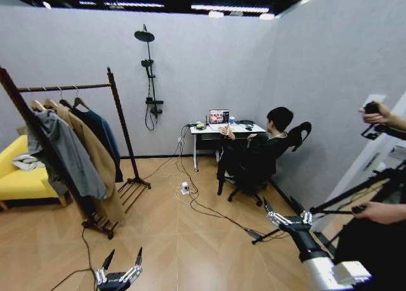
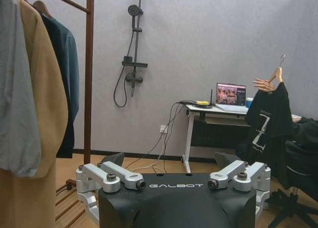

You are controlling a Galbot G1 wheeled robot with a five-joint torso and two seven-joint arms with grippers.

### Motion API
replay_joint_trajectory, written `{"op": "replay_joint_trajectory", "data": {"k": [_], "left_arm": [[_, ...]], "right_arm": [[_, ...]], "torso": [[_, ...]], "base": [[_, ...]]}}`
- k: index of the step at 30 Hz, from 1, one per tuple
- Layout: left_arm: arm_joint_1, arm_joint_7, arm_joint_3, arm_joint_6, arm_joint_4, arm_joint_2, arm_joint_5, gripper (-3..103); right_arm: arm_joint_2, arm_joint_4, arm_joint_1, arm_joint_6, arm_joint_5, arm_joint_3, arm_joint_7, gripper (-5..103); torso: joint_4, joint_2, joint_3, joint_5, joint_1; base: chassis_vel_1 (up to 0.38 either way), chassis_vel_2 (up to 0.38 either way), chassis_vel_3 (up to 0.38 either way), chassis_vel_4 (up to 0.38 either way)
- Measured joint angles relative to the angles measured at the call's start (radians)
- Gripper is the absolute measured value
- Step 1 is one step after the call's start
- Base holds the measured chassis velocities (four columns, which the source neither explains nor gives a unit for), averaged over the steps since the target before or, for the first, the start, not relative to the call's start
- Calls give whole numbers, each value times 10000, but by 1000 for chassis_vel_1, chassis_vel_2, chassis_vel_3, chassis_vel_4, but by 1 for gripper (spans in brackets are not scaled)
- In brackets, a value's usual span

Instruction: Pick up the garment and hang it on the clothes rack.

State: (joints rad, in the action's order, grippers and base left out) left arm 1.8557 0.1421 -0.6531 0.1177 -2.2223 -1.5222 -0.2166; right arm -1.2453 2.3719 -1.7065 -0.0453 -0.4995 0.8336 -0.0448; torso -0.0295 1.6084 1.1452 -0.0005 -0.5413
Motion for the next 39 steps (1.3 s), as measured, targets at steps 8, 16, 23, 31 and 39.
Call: {"op": "replay_joint_trajectory", "data": {"k": [8, 16, 23, 31, 39], "left_arm": [[0, -2, 0, 0, 0, -1, 0, 100], [0, -1, 0, 0, 0, 1, 0, 100], [0, 2, 2, 0, 0, -2, 0, 100], [-1, -1, 0, 0, 0, 2, 0, 100], [0, 2, 3, 0, 0, -1, 0, 100]], "right_arm": [[27, -143, 37, -92, 5, -4, 29, 100], [20, -163, 77, -89, 7, -15, 29, 100], [28, -78, 118, -47, 14, -33, 9, 100], [50, -23, 75, -40, 8, 7, -28, 100], [66, -21, 200, 38, 17, 43, -333, 100]], "torso": [[5, -4, 3, 10, -4], [2, -3, 2, -2, -4], [3, 1, 0, 3, 3], [-1, -2, 1, 1, -1], [3, -1, 1, 5, 0]], "base": [[-349, 318, 350, -314], [-378, 353, 386, -346], [-377, 331, 373, -329], [-376, 318, 374, -334], [-379, 337, 374, -332]]}}
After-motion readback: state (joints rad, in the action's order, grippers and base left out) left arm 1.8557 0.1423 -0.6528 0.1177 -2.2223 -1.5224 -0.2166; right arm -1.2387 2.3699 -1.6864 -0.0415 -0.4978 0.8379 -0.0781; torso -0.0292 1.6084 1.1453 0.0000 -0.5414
